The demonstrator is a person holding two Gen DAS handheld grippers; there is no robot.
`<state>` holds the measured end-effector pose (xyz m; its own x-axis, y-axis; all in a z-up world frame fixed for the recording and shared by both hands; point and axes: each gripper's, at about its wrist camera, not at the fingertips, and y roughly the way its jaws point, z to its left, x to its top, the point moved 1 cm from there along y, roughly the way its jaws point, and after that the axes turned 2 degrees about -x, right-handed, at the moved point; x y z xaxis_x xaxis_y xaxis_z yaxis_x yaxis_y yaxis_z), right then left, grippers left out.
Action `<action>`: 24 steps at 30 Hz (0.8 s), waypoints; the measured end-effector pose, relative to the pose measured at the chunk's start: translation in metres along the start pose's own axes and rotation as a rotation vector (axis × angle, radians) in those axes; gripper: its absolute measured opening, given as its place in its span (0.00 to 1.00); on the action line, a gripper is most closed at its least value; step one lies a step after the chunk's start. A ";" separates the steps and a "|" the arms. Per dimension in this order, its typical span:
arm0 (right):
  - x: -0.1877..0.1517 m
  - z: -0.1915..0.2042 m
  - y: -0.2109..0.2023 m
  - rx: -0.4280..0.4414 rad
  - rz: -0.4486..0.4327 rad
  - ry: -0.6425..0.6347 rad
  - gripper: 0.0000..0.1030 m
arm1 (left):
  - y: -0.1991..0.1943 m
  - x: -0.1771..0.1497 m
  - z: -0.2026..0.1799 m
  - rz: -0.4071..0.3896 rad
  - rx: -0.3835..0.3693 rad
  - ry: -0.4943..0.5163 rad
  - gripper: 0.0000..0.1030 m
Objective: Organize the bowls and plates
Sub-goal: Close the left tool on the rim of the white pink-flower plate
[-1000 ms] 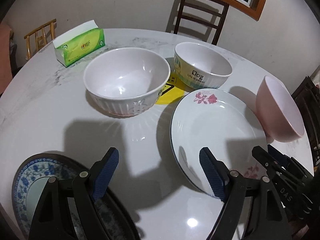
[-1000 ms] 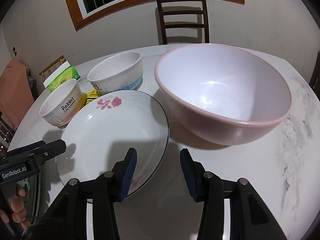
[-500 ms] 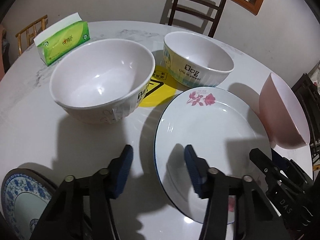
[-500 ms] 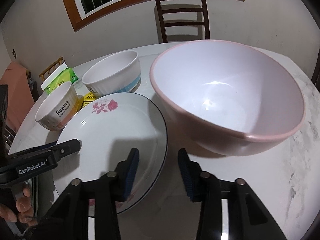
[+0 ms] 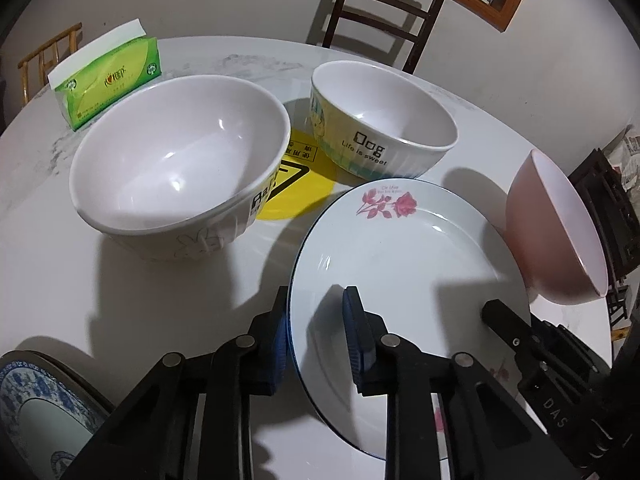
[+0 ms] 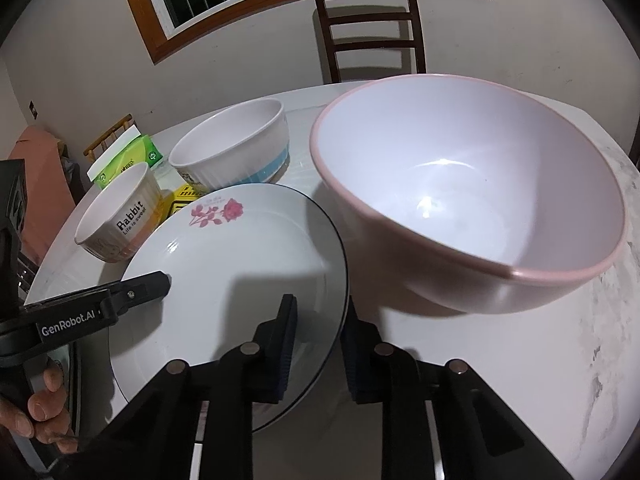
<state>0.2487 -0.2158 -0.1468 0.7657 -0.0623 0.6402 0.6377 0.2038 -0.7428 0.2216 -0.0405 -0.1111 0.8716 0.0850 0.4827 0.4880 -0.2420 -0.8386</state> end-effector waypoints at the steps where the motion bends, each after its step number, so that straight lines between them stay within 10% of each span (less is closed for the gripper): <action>1: 0.000 0.000 -0.001 0.000 0.004 0.003 0.20 | 0.000 -0.001 0.000 0.004 -0.002 -0.001 0.20; 24: -0.035 0.006 -0.026 -0.004 0.159 0.070 0.18 | -0.023 -0.046 -0.011 0.109 -0.023 0.003 0.19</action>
<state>0.2045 -0.2134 -0.1490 0.8609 -0.0971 0.4994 0.5082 0.2124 -0.8347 0.1698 -0.0495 -0.1115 0.9193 0.0543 0.3899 0.3893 -0.2719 -0.8800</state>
